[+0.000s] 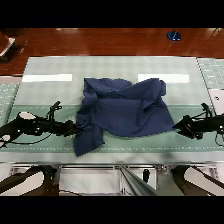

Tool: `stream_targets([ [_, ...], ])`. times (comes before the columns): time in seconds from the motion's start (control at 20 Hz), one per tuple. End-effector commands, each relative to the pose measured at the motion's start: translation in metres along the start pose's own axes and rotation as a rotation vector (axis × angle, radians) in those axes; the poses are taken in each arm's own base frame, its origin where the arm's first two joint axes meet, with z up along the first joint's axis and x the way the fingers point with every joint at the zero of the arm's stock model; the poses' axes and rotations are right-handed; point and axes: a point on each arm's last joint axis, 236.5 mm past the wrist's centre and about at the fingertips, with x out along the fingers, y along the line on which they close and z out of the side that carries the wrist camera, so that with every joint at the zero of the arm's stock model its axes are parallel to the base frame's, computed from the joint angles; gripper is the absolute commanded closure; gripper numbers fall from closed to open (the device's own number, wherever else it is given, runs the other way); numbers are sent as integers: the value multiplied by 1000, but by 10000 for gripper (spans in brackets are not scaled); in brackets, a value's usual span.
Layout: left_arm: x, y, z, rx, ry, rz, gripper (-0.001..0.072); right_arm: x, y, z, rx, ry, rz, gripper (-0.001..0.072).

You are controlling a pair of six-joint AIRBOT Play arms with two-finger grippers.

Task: Fold the shirts.

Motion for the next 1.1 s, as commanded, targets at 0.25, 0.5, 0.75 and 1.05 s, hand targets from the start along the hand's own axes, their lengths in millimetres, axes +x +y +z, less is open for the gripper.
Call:
stream_targets([
  [0.25, -18, -13, 35, 8, -77, -13, 691, 37, 82, 31, -160, -2, 95, 690],
  [0.5, -132, -154, 138, 242, -373, -285, 691, -73, 251, 63, -554, -215, 258, 687],
  [0.75, -339, -344, 151, 702, -863, -388, 691, -316, 390, 21, -926, -827, 281, 687],
  [1.05, -492, -430, 31, 981, -1326, -87, 691, -474, 373, -155, -1139, -1293, 275, 687],
])
